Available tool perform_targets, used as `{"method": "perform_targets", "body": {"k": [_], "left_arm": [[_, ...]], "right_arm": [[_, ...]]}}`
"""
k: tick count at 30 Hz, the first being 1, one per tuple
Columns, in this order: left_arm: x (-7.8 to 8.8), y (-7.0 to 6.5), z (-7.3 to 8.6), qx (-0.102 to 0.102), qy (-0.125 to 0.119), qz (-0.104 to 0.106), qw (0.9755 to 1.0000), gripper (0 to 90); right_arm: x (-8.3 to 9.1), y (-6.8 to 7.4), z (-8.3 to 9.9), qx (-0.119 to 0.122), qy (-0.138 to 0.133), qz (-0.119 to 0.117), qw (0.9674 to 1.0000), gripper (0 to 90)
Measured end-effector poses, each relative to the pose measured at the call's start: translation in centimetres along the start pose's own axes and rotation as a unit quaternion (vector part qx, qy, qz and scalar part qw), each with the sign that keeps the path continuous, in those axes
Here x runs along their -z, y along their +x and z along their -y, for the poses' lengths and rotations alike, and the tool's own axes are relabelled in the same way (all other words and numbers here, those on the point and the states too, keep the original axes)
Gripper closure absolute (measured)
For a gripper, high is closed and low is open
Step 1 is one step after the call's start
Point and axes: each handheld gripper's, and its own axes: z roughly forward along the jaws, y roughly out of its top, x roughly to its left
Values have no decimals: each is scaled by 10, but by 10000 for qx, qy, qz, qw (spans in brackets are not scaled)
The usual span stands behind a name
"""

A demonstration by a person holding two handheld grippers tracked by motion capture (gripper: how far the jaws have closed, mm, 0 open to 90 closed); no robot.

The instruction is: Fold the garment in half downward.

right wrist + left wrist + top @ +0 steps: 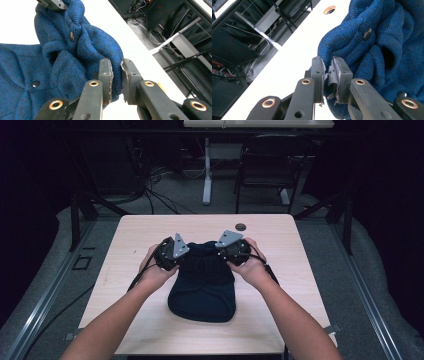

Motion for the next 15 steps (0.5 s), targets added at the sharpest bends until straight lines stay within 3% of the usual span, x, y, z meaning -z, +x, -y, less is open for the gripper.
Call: {"method": "perform_targets", "body": {"k": [6,8,15], "left_arm": [[4,-2,1,-36,7,65,10000,803],[6,-3,3,61,-25,131,9999,802],[10,-9,14,74,-4,357,9993,801]], "right_arm": [[4,2,1,37,-22,-51,10000,786],[6,3,0,37,-18,-68,10000,785],[12,14,2,37,40,-309,9995,783]]}}
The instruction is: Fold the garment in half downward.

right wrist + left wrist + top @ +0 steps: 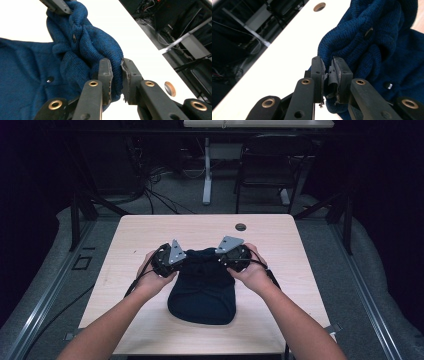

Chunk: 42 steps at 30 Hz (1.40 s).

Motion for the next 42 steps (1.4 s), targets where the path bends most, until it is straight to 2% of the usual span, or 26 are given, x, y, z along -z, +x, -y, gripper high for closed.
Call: {"method": "perform_targets", "body": {"k": [3,13,17,18,24,27,28,29,34,36,42], "left_arm": [[2,-1,3,-43,28,79,10000,799],[7,-4,10,113,-35,299,9995,794],[8,-5,12,148,-61,326,9993,794],[9,-6,12,134,-63,337,9993,794],[14,-9,12,81,-67,389,9992,793],[16,-10,13,44,-74,389,9992,793],[17,-11,13,28,-67,412,9991,793],[17,-12,13,31,-71,416,9991,793],[20,-16,15,-75,-58,434,9990,791],[23,-19,18,-37,-92,522,9986,786],[28,-26,25,-60,-94,745,9972,770]], "right_arm": [[3,5,2,17,45,-109,9999,785],[13,17,-2,39,155,-244,9996,785],[15,19,-2,38,228,-288,9993,785],[15,19,-2,-1,217,-295,9993,785],[21,26,-4,118,298,-322,9990,785],[26,30,-3,57,311,-378,9988,784],[26,33,-2,85,316,-359,9988,785],[28,38,0,216,356,-310,9987,784],[31,46,3,292,374,-312,9984,783],[33,49,6,194,369,-382,9984,782],[36,58,13,182,354,-455,9982,781]]}}
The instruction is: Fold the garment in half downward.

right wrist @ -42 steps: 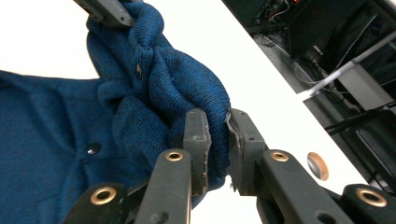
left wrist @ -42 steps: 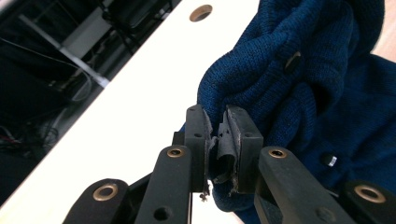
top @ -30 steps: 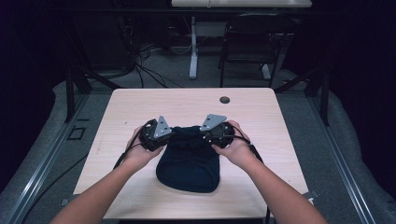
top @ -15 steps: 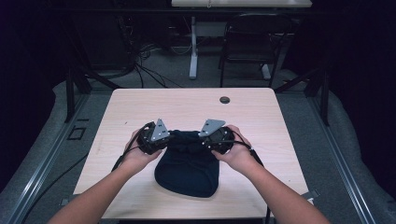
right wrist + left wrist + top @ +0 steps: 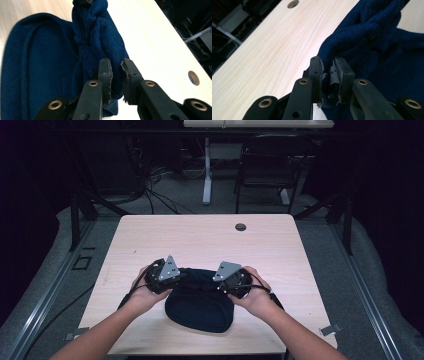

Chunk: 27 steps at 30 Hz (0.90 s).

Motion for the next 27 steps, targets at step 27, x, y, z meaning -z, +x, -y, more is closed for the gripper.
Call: {"method": "perform_targets", "body": {"k": [27], "left_arm": [[7,-35,53,543,43,989,9936,679]], "right_arm": [[-11,54,36,-434,74,-657,9969,742]]}}
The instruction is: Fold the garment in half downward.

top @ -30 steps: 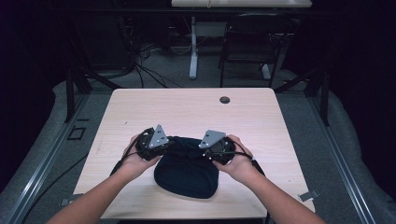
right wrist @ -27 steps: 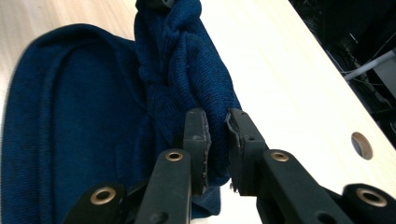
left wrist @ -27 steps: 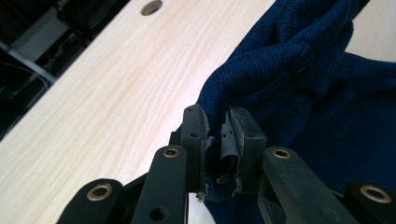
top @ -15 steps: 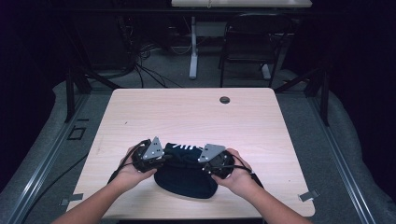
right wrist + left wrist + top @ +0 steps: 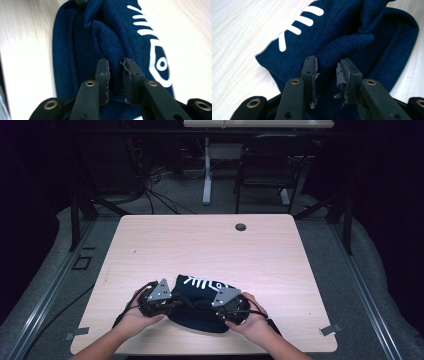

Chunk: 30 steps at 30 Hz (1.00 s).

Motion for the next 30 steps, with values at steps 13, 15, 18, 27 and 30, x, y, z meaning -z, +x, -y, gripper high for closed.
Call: {"method": "perform_targets", "body": {"k": [13,15,18,27,30], "left_arm": [[-2,-11,16,-90,208,197,9995,659],[-3,-11,19,-96,299,273,9991,667],[-5,-12,23,-66,409,318,9986,684],[-15,-12,22,248,410,284,9984,692],[-19,-10,19,377,403,204,9983,691]], "right_arm": [[-4,17,15,-295,22,-345,9990,711],[-10,20,20,-340,93,-420,9985,731],[-14,22,26,-236,212,-310,9990,746],[-20,11,37,-268,344,-66,9990,766],[-23,2,39,-340,298,-5,9990,768]]}}
